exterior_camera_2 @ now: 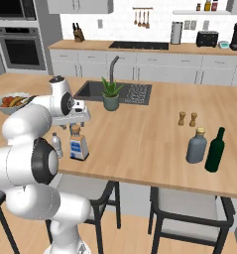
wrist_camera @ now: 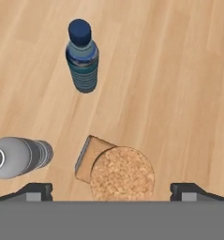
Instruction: Move the plastic bottles in the middle to the plastics group, and the glass bottles in the middle to the glass group.
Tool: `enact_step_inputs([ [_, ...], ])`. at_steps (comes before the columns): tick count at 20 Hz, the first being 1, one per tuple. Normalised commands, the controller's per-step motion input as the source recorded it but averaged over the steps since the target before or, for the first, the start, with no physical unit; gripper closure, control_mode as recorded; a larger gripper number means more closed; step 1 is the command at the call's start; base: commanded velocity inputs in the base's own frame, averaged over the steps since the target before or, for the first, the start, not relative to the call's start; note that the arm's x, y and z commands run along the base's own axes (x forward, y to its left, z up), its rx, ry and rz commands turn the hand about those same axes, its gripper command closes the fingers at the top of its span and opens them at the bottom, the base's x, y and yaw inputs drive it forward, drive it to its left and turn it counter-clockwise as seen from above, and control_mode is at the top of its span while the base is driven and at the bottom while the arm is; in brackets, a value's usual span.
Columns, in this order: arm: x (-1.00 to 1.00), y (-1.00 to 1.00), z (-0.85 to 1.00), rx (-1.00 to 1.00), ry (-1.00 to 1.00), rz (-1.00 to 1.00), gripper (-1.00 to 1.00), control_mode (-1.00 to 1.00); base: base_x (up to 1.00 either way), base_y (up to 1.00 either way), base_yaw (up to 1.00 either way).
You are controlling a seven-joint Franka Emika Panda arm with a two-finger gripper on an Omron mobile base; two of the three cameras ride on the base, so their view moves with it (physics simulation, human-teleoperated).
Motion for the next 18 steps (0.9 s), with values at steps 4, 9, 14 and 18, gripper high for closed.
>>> enact_step_inputs([
  [4, 0.0, -0.02, -0.12, 0.02, 0.01, 0.0, -1.0, -1.0, 0.0, 0.0, 0.0],
  [9, 0.0, -0.01, -0.17, 0.04, 0.0, 0.0, -1.0, -1.0, 0.0, 0.0, 0.0],
  [14, 0.0, 0.0, -0.22, 0.03, 0.0, 0.0, -1.0, -1.0, 0.0, 0.0, 0.0],
  [18, 0.0, 0.0, -0.04, 0.01, 0.0, 0.0, -1.0, -1.0, 0.0, 0.0, 0.0],
])
